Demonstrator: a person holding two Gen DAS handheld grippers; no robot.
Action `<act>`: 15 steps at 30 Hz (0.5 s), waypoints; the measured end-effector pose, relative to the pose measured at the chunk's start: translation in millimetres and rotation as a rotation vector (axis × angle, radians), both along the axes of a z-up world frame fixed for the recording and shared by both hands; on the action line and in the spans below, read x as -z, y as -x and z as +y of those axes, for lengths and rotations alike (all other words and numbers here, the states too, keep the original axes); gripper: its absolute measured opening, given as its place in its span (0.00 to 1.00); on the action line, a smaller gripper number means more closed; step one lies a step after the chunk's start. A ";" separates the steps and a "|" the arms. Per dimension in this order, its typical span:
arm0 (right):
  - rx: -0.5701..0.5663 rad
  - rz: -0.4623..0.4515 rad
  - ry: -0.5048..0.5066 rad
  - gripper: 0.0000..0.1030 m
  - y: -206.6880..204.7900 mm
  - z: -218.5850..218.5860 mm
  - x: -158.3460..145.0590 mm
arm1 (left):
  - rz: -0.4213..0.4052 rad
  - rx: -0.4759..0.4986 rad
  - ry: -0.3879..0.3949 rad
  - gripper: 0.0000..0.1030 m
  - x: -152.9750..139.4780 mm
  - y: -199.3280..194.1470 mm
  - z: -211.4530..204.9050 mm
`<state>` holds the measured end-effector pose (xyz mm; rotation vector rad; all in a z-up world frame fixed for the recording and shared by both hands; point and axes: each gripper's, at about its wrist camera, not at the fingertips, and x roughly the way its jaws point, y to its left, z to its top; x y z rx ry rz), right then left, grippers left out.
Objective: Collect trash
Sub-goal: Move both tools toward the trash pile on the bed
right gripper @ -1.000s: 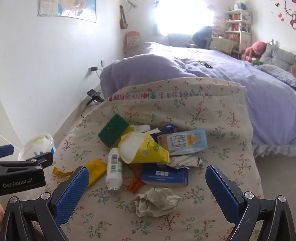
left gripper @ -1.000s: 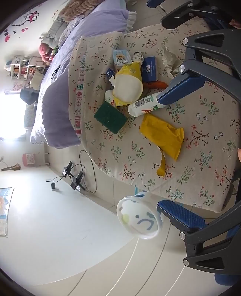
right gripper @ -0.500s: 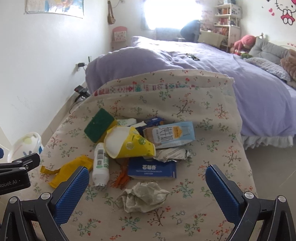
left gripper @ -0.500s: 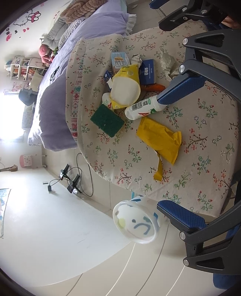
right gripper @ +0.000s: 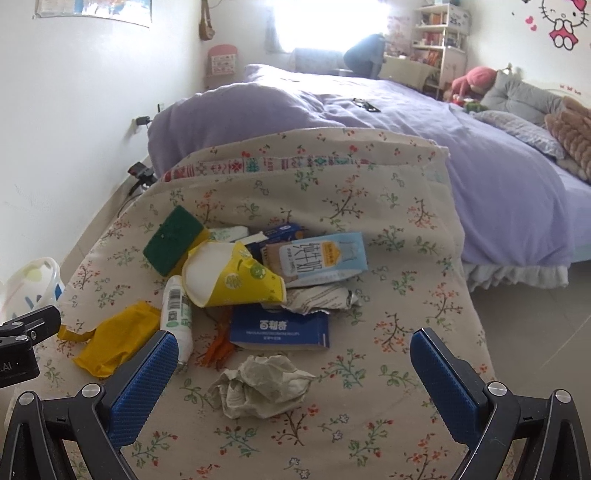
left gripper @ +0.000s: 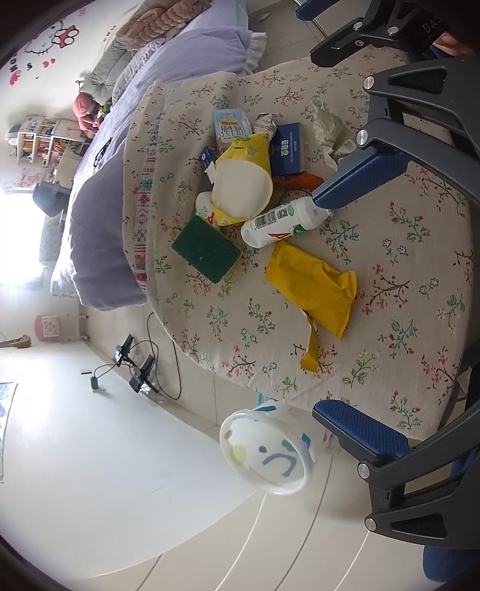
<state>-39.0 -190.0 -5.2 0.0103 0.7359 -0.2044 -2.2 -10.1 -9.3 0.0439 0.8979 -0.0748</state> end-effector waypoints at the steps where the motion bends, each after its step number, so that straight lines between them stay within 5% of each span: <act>1: -0.001 0.002 -0.003 1.00 0.0 -0.1 0.5 | 0.002 0.000 0.001 1.00 0.4 0.1 -0.4; 15: 0.024 0.040 -0.009 1.00 -3.2 -4.5 8.6 | 0.026 0.006 0.009 1.00 6.2 -0.7 -1.7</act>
